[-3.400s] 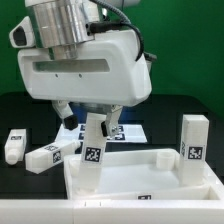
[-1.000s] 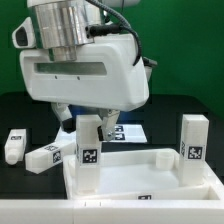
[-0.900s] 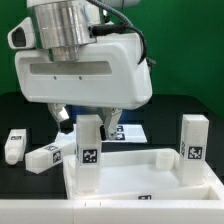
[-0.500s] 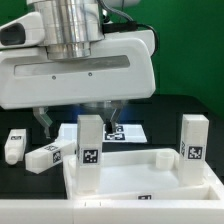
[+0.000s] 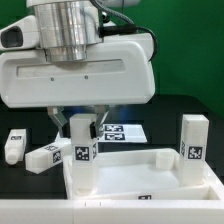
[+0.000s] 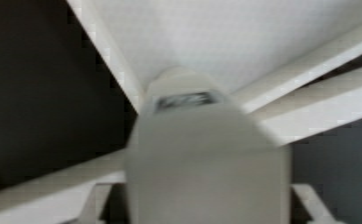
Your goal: Assemble desk
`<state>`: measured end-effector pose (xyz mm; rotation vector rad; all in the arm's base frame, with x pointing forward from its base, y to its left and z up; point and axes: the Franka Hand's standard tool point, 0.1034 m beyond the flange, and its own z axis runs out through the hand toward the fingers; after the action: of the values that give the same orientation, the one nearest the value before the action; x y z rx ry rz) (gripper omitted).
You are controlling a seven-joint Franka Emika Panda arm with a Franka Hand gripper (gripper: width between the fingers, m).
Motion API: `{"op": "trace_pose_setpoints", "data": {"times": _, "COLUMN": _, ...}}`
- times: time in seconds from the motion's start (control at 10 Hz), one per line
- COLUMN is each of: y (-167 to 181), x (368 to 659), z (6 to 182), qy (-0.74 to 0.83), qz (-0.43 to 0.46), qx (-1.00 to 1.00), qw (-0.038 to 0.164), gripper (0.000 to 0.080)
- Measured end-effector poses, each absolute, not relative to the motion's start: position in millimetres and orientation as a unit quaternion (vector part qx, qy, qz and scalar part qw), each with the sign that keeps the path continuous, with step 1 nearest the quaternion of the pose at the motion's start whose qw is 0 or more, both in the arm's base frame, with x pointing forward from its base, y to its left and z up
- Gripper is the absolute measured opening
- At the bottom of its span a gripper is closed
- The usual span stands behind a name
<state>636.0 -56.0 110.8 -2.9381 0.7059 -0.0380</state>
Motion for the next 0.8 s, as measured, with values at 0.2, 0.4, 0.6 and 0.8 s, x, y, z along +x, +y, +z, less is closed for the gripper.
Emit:
{"op": "trace_pose_setpoints", "data": {"times": 0.2, "y": -54.6, "x": 635.8, "z": 110.9, "qy": 0.362, "qz": -0.005, "qx": -0.931, "qw": 0.054, "gripper": 0.0285}}
{"op": "trace_pose_setpoints", "data": {"times": 0.4, "y": -57.3, "x": 633.9, "z": 108.5, "qy": 0.557, "qz": -0.001, "qx": -0.828, "qw": 0.066, "gripper": 0.0285}}
{"op": "trace_pose_setpoints", "data": {"times": 0.6, "y": -61.1, "x": 633.3, "z": 107.9, "qy": 0.634, "qz": 0.008, "qx": -0.770, "qw": 0.073, "gripper": 0.0285}}
{"op": "trace_pose_setpoints", "data": {"times": 0.8, "y": -61.0, "x": 633.2, "z": 107.8, "qy": 0.663, "qz": 0.011, "qx": -0.745, "qw": 0.072, "gripper": 0.0285}}
